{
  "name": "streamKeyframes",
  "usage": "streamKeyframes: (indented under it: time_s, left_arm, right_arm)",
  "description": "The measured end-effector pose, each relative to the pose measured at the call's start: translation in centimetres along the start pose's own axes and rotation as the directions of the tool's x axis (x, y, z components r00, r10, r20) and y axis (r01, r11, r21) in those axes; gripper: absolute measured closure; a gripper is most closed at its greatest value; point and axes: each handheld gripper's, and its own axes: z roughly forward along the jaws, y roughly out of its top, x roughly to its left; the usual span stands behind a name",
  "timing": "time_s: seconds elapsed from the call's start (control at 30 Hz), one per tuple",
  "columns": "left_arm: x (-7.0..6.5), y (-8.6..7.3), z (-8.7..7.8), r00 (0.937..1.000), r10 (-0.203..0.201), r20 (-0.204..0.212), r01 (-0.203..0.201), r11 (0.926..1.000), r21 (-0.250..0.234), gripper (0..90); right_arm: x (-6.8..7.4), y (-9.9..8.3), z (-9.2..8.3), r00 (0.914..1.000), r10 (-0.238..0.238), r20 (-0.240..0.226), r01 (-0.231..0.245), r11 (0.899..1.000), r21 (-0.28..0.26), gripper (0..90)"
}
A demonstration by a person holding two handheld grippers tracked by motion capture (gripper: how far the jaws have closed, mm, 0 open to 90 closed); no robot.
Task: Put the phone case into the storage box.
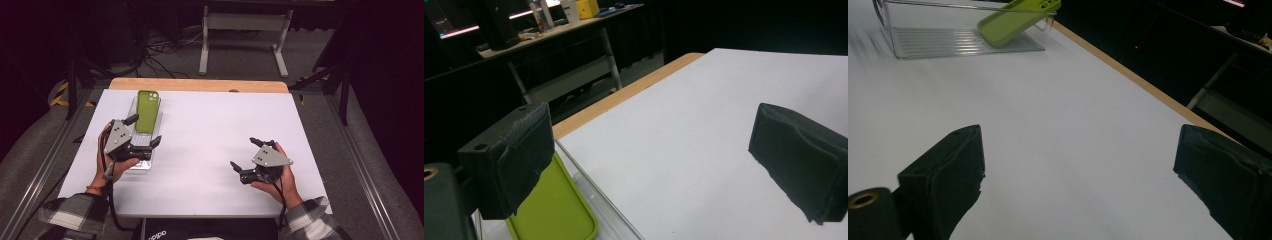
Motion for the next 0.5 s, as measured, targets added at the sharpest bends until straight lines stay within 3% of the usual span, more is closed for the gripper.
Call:
streamKeyframes:
  time_s: [0.5]
  left_arm:
    - [-2.1, -0.1, -1.1, 0.9990, 0.043, 0.016, -0.042, 0.9986, -0.032, 3.5]
  right_arm:
    - [0.3, 0.2, -0.2, 1.0000, 0.003, -0.002, -0.003, 1.000, -0.016, 6.5]
